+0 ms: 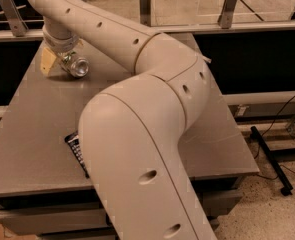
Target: Place 7up can upright
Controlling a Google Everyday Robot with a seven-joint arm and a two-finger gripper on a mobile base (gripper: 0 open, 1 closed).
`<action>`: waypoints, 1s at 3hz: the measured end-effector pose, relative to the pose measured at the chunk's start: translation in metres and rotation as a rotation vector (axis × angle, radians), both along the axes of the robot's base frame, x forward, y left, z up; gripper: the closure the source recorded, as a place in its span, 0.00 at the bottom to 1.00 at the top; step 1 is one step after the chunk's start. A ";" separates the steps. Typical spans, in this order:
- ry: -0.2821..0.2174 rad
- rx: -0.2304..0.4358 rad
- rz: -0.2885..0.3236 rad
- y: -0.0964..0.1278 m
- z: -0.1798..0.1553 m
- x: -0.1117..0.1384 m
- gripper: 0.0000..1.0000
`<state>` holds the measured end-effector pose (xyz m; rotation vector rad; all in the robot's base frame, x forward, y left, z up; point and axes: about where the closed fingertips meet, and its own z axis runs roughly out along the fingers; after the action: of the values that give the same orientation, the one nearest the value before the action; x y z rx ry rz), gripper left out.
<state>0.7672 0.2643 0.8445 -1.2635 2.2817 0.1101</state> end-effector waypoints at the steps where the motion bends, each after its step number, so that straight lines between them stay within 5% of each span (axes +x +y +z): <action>1: -0.007 -0.005 -0.030 -0.006 0.003 0.005 0.41; 3: -0.083 0.103 -0.030 -0.035 0.045 -0.008 0.88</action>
Offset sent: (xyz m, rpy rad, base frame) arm -0.0012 -0.0273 0.0328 0.0594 -0.0494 -0.0835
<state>0.7592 0.2296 0.8892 -1.1601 2.1943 0.1602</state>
